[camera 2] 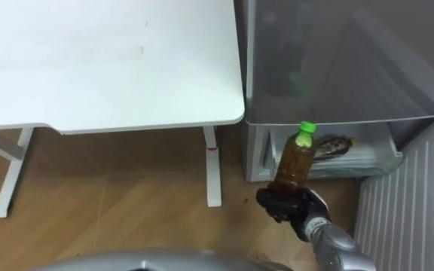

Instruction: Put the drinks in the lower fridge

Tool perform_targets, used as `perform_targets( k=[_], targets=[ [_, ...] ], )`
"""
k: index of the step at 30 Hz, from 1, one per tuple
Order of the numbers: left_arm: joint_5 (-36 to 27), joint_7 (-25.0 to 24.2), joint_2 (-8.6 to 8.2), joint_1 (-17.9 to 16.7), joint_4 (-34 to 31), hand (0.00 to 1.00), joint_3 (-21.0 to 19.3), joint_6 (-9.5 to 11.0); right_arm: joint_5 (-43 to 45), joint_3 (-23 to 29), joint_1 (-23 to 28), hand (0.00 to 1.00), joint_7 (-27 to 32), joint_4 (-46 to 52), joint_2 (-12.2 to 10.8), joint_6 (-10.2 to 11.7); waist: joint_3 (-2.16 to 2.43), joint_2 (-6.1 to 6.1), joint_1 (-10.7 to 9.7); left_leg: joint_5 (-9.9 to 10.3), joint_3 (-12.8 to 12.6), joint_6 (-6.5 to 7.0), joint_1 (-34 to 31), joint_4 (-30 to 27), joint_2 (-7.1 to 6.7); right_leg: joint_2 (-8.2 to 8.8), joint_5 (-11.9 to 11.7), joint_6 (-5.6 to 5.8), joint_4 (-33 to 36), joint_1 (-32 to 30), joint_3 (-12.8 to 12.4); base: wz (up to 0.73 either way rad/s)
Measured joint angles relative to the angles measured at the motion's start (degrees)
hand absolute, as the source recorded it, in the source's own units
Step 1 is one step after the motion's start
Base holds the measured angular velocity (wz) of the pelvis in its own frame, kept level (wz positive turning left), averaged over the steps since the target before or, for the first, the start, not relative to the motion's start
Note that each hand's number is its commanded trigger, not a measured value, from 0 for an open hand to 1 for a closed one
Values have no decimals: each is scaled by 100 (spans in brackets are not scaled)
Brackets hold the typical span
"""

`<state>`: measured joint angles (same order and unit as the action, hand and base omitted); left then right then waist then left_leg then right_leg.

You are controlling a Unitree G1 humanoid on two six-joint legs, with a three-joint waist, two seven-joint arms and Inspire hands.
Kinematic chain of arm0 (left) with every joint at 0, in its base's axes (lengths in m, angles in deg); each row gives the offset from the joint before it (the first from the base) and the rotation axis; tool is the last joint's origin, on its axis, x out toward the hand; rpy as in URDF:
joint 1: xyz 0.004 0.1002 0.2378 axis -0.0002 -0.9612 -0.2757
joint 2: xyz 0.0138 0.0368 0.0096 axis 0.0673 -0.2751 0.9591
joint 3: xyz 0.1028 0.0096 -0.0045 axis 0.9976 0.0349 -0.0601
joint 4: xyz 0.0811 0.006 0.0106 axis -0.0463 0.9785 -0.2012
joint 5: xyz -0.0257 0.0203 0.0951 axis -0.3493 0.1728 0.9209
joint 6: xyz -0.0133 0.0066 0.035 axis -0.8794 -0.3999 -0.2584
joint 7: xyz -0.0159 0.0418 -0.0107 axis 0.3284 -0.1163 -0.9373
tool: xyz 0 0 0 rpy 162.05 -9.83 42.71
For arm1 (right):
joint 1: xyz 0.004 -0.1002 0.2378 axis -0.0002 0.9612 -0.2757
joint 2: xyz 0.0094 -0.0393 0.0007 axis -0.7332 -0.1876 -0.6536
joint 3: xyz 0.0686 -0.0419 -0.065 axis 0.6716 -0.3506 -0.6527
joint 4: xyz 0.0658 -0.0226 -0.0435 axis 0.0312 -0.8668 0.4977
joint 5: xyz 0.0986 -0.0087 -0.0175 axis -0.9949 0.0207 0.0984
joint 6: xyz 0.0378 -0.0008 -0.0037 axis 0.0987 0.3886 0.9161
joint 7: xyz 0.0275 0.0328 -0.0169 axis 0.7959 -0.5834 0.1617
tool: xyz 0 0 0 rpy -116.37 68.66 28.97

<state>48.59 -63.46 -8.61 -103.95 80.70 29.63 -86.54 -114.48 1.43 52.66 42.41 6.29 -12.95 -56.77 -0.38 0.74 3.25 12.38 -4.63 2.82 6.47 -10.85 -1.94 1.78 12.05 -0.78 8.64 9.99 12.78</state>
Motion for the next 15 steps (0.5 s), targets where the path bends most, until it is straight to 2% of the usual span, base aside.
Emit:
perform_targets(
  k=[5,6,7,12,15],
  targets=[
    [151,3,2,0,0,0,1,1,-909,76,23,100,296,-49,-58,1,17,-25,-2,1,0,1,4,11,2,-9,0,1,9,24,-16,0],
    [209,3,2,0,0,0,1,1,-1001,100,23,100,323,-53,-68,2,14,-18,0,1,-1,1,5,12,4,-11,-1,1,15,36,-16,0],
    [281,3,2,27,1,0,2,2,-1218,130,24,100,377,-53,-80,9,-12,-38,-17,1,4,1,2,12,5,-12,-1,1,16,34,-9,0],
    [582,47,-7,62,2,0,67,14,-2187,148,26,100,422,-50,-117,84,-5,9,-102,1,7,-1,-89,42,10,-13,-1,1,38,-63,16,0],
    [833,45,-9,79,3,0,68,11,-3178,150,26,100,464,-43,-149,100,-7,-6,-127,0,-3,-2,-89,38,14,-16,-1,1,73,-84,8,-1]
  ],
)
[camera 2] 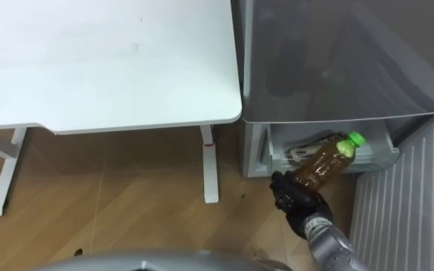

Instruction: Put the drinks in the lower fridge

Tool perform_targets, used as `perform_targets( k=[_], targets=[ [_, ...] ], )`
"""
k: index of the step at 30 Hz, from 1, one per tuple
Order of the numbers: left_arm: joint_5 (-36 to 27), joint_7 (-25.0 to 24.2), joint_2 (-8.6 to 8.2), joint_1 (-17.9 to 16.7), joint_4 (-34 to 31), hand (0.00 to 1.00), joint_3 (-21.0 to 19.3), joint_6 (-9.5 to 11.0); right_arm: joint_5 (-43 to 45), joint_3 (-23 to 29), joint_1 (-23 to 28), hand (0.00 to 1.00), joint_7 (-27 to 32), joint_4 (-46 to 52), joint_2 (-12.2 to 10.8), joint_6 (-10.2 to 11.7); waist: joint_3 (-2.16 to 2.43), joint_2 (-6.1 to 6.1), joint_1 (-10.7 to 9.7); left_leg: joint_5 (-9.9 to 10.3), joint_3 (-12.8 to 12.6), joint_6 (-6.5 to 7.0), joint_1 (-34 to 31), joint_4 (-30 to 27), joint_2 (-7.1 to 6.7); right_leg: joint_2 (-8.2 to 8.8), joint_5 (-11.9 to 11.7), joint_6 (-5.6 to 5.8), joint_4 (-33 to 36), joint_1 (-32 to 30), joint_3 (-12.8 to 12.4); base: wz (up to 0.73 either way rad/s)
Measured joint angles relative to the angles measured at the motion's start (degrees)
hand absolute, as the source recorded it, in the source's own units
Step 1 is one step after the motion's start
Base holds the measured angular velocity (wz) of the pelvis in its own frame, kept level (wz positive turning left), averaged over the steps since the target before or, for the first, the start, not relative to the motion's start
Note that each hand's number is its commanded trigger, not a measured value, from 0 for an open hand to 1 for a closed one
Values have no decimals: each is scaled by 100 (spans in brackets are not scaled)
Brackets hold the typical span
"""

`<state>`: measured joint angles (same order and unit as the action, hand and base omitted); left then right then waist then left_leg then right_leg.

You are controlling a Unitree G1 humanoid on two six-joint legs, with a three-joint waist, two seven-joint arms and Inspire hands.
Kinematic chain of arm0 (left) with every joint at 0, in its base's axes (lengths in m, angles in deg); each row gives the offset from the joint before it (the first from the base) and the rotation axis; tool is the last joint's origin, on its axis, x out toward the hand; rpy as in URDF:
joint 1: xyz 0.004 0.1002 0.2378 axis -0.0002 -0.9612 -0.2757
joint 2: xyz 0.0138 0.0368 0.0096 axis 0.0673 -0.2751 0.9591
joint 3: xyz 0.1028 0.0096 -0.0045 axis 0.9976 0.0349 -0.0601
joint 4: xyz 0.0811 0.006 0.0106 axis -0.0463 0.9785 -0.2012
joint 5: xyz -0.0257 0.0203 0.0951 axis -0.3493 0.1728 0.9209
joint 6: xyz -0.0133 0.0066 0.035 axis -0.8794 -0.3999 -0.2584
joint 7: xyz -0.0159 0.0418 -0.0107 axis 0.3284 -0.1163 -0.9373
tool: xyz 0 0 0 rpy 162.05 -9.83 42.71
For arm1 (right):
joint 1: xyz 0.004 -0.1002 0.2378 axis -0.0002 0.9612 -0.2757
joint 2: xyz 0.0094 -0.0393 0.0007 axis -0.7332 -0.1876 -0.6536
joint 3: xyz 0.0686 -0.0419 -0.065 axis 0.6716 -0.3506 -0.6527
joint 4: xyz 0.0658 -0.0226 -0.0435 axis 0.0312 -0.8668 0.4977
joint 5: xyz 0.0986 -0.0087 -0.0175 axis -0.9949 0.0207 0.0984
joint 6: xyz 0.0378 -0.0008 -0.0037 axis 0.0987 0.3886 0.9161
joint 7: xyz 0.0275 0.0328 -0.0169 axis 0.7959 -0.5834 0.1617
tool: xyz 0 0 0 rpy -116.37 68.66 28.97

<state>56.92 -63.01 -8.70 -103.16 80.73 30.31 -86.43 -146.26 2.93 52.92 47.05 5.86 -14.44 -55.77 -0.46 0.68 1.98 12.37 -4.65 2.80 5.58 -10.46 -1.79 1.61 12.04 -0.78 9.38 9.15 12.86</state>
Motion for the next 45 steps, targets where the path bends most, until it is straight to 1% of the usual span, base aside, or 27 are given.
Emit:
perform_targets(
  k=[1,3,8,10,13,14,16,19,22,29,31,32,34,36,38,41,42,43,44,45],
  targets=[
    [74,-4,-1,-3,0,0,5,-1,-366,2,0,100,13,-1,1,23,-2,-2,-9,0,-3,1,6,-2,0,0,0,0,27,-5,-4,0],
    [190,-12,-1,-9,0,0,4,-1,-796,10,0,100,60,0,0,77,-6,-11,-8,-1,-15,2,6,-17,-4,-7,0,0,28,-8,-10,0],
    [453,-44,-2,-17,8,0,2,-1,-1591,20,-1,100,112,7,-5,247,-5,3,5,1,-20,4,10,-25,-4,-16,0,0,31,-8,-11,0],
    [537,-86,-4,-44,14,0,33,-2,-2035,56,-36,100,117,7,-22,334,-8,33,9,1,-22,4,9,-21,-1,-26,0,0,34,-4,-25,0],
    [702,-184,-4,-105,16,0,50,-24,-2319,69,-79,100,117,7,-30,433,-9,68,7,1,-21,4,6,-12,0,-29,0,0,38,-2,-21,0],
    [750,-189,-4,-123,16,0,52,-37,-2357,69,-82,100,117,7,-34,442,-8,70,7,1,-22,4,3,-14,2,-30,0,0,40,-4,-23,0],
    [917,-230,-4,-191,16,0,78,-137,-2498,69,-88,100,116,7,-66,451,-9,69,12,2,-22,3,-7,-24,4,-31,0,0,39,-13,-22,0],
    [993,-273,-1,-264,3,0,87,-247,-2690,69,-96,100,116,9,-107,451,-9,68,13,2,-24,3,-16,-33,-4,-23,1,0,26,-21,-20,0],
    [1158,-354,-4,-289,3,0,113,-357,-2820,68,-112,100,117,9,-140,452,-9,54,14,2,-36,4,-23,-85,-9,-19,4,2,11,-50,-16,0],
    [1527,-436,-13,-285,3,0,195,-404,-2861,67,-121,100,117,7,-146,489,-4,73,32,1,-57,4,-1,-98,-7,-18,4,3,-2,-10,-16,0],
    [1533,-493,-23,-253,0,0,206,-488,-2912,75,-174,100,117,-4,-143,490,2,84,20,2,-56,3,-35,-125,-7,-17,5,1,-38,-16,-15,0],
    [1535,-510,-23,-251,0,0,206,-498,-2922,84,-188,100,117,-4,-143,490,5,89,16,2,-55,3,-44,-127,-7,-17,4,1,-56,-16,-15,5],
    [1538,-560,-25,-250,3,0,201,-546,-2964,218,-235,100,117,-5,-144,475,17,128,21,2,-12,3,-78,-133,-8,-7,5,0,-65,-27,-24,7],
    [1544,-629,-24,-250,0,0,201,-602,-3003,365,-359,100,117,-49,-143,474,24,183,19,1,7,4,-143,-140,-10,1,5,0,-44,-91,-20,4],
    [1544,-684,-8,-201,-3,0,203,-632,-3053,513,-715,100,111,-359,-128,487,26,230,1,-8,28,8,-309,-203,-6,6,1,-6,-17,-238,12,6],
    [1529,-695,-6,-90,-6,0,229,-643,-3072,703,-1140,100,120,-758,-115,495,21,258,6,-26,67,11,-505,-283,-6,26,3,-15,100,-449,76,9],
    [1529,-698,-1,5,-2,0,274,-655,-3112,798,-1317,100,121,-839,-106,486,11,272,1,-39,81,16,-622,-312,-7,43,11,-26,186,-551,125,9],
    [1532,-696,0,125,9,0,284,-662,-3133,922,-1549,100,123,-975,-103,481,-9,285,2,-79,105,22,-726,-317,-10,63,13,-28,301,-697,152,10],
    [1530,-690,1,182,19,0,284,-658,-3148,974,-1668,100,122,-1056,-92,488,-22,293,8,-91,120,23,-788,-319,-11,73,13,-27,364,-773,154,11],
    [1524,-686,19,311,82,0,308,-635,-3143,1093,-1921,100,122,-1212,-69,494,-47,306,10,-114,129,27,-902,-337,-12,90,13,-27,459,-916,167,8]
  ],
)
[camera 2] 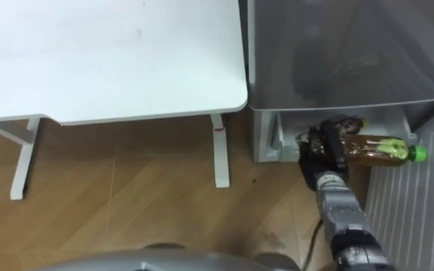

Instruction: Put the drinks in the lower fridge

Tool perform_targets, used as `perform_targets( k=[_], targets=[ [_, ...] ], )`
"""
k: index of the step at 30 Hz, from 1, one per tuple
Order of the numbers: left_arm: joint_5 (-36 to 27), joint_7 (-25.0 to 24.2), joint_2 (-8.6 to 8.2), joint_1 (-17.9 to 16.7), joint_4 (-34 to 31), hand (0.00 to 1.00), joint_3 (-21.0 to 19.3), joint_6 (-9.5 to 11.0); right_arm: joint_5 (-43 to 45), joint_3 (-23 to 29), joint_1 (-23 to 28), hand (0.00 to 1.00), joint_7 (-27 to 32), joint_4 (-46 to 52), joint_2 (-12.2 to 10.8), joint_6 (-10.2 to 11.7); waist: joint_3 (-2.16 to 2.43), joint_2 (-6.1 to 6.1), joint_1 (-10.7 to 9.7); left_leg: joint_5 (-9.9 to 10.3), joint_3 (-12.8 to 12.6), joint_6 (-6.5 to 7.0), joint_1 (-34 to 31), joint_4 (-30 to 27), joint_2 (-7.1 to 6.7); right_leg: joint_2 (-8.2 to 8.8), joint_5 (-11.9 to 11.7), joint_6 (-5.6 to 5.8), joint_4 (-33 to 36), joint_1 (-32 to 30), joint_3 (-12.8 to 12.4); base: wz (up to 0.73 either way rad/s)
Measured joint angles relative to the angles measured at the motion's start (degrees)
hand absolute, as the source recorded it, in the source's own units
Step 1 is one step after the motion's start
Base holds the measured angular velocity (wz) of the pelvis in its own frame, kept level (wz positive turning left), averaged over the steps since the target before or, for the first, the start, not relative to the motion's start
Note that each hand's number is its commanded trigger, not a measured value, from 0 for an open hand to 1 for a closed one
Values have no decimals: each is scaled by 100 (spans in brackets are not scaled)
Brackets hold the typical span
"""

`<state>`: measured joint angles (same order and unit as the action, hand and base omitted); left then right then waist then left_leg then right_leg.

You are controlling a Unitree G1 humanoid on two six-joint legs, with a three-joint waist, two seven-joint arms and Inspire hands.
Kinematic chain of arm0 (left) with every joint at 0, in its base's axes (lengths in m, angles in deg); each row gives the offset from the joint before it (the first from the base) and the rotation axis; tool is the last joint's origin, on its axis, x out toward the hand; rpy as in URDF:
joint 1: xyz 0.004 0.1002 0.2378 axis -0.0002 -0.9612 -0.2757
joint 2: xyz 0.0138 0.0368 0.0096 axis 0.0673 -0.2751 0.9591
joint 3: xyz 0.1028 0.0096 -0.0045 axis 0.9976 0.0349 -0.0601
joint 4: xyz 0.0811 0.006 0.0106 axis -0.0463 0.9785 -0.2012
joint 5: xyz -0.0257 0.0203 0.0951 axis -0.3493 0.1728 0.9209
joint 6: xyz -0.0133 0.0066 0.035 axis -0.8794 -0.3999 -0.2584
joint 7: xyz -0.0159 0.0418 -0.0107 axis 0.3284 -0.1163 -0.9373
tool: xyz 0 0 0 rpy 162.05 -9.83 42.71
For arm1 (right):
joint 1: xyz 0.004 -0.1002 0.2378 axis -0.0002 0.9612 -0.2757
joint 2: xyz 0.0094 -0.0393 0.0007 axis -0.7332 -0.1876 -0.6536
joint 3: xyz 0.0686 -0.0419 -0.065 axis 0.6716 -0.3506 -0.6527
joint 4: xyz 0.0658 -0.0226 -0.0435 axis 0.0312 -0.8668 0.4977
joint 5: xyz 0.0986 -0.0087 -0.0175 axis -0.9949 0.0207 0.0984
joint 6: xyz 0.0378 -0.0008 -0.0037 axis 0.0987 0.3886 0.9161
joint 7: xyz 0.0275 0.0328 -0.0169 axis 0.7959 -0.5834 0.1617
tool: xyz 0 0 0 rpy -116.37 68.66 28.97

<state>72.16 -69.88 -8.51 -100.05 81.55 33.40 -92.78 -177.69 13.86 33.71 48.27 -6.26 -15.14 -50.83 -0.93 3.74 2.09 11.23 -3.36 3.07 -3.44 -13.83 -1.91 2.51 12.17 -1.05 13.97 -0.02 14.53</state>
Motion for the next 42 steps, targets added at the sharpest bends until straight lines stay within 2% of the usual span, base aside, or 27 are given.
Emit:
perform_targets(
  k=[3,4,5,8,10,11,13,16,21,27,31,35,38,42],
  targets=[
    [-131,-1,21,315,201,0,1,29,74,330,-574,100,-123,-504,25,-27,-21,31,-8,-40,35,18,-350,-142,-29,73,58,-18,324,-414,-6,8],
    [-163,-5,32,403,281,0,1,42,85,413,-663,100,-260,-657,39,-107,-52,4,-1,-42,28,22,-479,-225,-45,118,100,-20,488,-570,-8,7],
    [-163,-7,32,450,329,0,1,48,89,464,-727,100,-262,-756,57,-141,-58,-6,16,-44,26,26,-562,-285,-61,148,131,-22,586,-672,-8,8],
    [-184,-7,38,642,428,0,15,62,101,604,-1086,100,-276,-1249,266,-169,-103,26,99,-9,-78,83,-1199,-750,-121,328,302,-28,1191,-1358,-25,2],
    [-249,7,53,817,494,0,18,62,135,679,-1177,100,-291,-1369,388,-164,-162,1,265,20,-133,126,-1656,-1096,-205,522,466,-45,1789,-1943,-36,-5],
    [-248,11,56,873,510,0,18,61,138,706,-1194,100,-299,-1404,397,-159,-171,-8,290,26,-132,136,-1760,-1180,-229,559,506,-45,1921,-2063,-47,14],
    [-258,16,86,1024,606,0,34,128,145,712,-1434,100,-316,-1685,406,-171,-208,-66,311,73,-160,183,-2219,-1521,-315,738,701,-94,2431,-2578,-80,19],
    [-285,27,142,1126,615,0,146,191,146,711,-1750,100,-317,-1831,417,-215,-233,-115,349,81,-175,177,-2764,-1851,-347,841,794,-141,2874,-3160,-118,13],
    [-400,67,153,1176,599,0,162,216,217,682,-2118,100,-315,-1829,646,-240,-229,-146,477,-51,-180,141,-3400,-2056,-274,841,694,-207,3017,-3744,-52,3],
    [-467,182,221,1351,602,0,496,257,341,258,-2440,100,-311,-1828,967,-248,-208,-314,559,-120,-164,151,-3851,-2182,-246,830,590,-317,3122,-4164,-28,4],
    [-671,198,297,1374,610,0,696,388,488,258,-2620,100,-307,-1828,1131,-250,-207,-345,555,-128,-210,165,-4030,-2192,-235,835,562,-317,3109,-4335,-21,-2],
    [-686,280,408,1374,592,0,900,424,503,188,-2713,100,-145,-1716,1274,-244,-203,-352,586,-144,-231,193,-4194,-2144,-240,834,529,-291,3075,-4527,-62,-2],
    [-686,338,413,1382,593,0,909,433,661,172,-3018,100,21,-1712,1325,-245,-200,-346,561,-158,-268,215,-4318,-2113,-242,838,512,-281,3069,-4677,-90,-3],
    [-691,413,438,1402,598,0,906,460,737,146,-3374,100,140,-1709,1508,-247,-200,-347,554,-166,-305,227,-4330,-2080,-249,862,519,-266,3055,-4684,-70,9]
  ],
)
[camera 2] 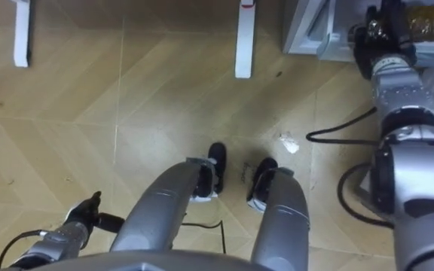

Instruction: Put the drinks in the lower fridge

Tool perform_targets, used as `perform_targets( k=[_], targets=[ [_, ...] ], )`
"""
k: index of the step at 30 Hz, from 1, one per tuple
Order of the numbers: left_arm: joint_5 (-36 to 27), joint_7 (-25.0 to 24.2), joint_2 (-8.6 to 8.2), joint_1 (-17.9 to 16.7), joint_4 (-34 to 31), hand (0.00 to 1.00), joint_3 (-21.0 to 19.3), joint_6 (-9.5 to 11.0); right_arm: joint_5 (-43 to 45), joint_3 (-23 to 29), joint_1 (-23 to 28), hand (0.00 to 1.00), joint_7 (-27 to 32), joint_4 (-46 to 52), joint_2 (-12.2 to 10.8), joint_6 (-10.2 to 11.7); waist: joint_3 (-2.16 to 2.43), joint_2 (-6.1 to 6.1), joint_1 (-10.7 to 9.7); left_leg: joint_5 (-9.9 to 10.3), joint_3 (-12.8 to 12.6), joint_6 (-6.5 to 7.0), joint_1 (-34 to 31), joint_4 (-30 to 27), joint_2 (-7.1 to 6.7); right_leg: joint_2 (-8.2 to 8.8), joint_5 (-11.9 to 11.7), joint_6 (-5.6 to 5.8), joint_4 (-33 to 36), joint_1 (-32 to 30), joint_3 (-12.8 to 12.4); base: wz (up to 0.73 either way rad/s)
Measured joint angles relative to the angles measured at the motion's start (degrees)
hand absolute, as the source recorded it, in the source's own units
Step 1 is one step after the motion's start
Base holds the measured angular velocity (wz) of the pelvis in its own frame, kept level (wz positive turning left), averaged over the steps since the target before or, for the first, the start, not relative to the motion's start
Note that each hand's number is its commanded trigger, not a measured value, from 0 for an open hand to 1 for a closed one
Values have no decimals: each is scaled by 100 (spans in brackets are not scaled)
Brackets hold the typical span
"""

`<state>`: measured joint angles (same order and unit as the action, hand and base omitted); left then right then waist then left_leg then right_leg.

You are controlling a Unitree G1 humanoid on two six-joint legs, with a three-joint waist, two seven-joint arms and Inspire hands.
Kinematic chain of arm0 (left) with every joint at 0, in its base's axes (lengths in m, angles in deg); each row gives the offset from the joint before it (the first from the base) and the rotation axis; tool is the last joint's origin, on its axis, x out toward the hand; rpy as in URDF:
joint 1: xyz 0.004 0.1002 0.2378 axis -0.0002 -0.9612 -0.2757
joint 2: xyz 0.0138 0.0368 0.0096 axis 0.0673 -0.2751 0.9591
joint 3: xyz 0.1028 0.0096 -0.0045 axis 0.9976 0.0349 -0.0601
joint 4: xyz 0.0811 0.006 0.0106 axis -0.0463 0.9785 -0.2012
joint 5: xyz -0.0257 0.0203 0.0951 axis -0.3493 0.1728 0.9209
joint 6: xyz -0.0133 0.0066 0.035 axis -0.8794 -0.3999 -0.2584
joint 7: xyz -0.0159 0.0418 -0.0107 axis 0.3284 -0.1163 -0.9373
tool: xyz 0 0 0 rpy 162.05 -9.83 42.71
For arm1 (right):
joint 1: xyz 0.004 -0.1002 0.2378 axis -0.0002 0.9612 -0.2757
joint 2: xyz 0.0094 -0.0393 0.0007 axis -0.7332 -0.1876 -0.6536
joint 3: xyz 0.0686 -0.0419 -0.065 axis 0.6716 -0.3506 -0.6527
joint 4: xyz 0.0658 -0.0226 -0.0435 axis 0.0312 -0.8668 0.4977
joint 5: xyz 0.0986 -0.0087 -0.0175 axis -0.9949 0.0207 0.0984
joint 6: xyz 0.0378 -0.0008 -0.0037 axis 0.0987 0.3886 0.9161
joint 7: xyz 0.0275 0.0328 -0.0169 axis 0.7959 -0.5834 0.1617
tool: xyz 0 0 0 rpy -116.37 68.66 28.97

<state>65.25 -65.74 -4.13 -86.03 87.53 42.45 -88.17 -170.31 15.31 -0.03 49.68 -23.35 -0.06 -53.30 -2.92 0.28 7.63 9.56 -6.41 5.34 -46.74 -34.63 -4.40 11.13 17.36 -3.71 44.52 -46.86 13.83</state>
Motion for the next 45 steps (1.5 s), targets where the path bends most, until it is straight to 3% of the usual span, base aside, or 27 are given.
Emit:
perform_targets(
  k=[13,14,15,31,45],
  targets=[
    [-206,31,14,0,4,0,-6,53,-133,118,-225,100,527,-1,137,-9,-2,-2,-12,-38,-179,78,5,117,-34,123,73,71,34,-16,37,5],
    [-206,31,14,0,4,0,-6,53,-133,118,-233,57,547,0,137,-9,-2,-2,-12,-38,-182,78,7,120,-33,123,73,72,33,-16,37,0],
    [-206,33,15,0,4,0,-6,53,-133,118,-259,0,585,-1,137,-9,-2,-2,-13,-39,-190,79,10,129,-31,123,72,71,29,-16,37,0],
    [-225,27,15,-1,14,0,1,79,-129,117,-327,0,738,-1,222,-2,-3,1,1,-40,-247,81,57,204,-21,122,77,77,-14,-4,24,0],
    [-797,24,20,-42,7,0,25,55,-116,113,-327,0,894,16,224,20,-10,-10,-2,-40,-342,81,126,257,-20,117,102,84,16,0,-67,-2]
  ],
)
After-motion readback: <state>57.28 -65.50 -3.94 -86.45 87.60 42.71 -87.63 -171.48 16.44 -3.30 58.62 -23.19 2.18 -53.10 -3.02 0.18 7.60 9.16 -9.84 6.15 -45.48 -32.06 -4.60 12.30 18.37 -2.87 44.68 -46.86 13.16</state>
